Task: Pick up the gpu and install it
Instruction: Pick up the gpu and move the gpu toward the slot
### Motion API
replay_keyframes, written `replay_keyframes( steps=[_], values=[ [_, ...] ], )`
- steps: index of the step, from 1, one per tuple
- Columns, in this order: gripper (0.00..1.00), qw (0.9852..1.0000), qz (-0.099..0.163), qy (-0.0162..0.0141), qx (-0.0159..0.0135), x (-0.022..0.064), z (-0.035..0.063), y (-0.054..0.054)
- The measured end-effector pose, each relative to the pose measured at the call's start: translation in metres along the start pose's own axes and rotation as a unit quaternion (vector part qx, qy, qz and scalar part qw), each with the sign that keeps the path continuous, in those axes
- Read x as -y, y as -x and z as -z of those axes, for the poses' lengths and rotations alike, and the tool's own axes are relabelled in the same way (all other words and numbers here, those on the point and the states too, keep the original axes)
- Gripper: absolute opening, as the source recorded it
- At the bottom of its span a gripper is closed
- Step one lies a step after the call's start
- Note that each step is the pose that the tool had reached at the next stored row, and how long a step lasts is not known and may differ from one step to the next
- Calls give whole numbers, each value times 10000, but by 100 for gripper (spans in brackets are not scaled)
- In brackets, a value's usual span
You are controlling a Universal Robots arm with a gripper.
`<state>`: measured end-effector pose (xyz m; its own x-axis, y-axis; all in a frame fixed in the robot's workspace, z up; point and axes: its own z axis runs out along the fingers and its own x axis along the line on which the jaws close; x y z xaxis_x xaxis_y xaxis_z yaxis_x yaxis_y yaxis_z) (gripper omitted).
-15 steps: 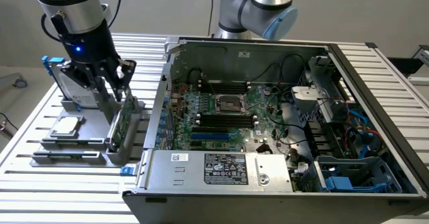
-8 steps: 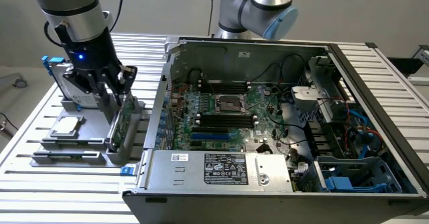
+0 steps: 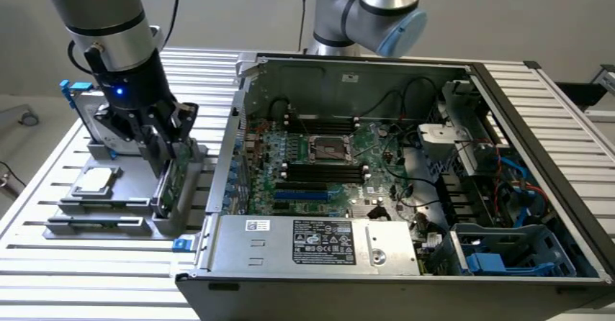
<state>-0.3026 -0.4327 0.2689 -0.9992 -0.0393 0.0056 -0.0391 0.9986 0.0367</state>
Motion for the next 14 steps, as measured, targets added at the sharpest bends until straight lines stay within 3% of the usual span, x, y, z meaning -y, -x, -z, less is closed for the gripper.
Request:
replay_keyframes(
  steps=[9, 14],
  values=[
    [36, 10000, 1, -35, 72, 36, -111, -13],
    [36, 9999, -14, -65, 97, 38, -192, -48]
  ],
)
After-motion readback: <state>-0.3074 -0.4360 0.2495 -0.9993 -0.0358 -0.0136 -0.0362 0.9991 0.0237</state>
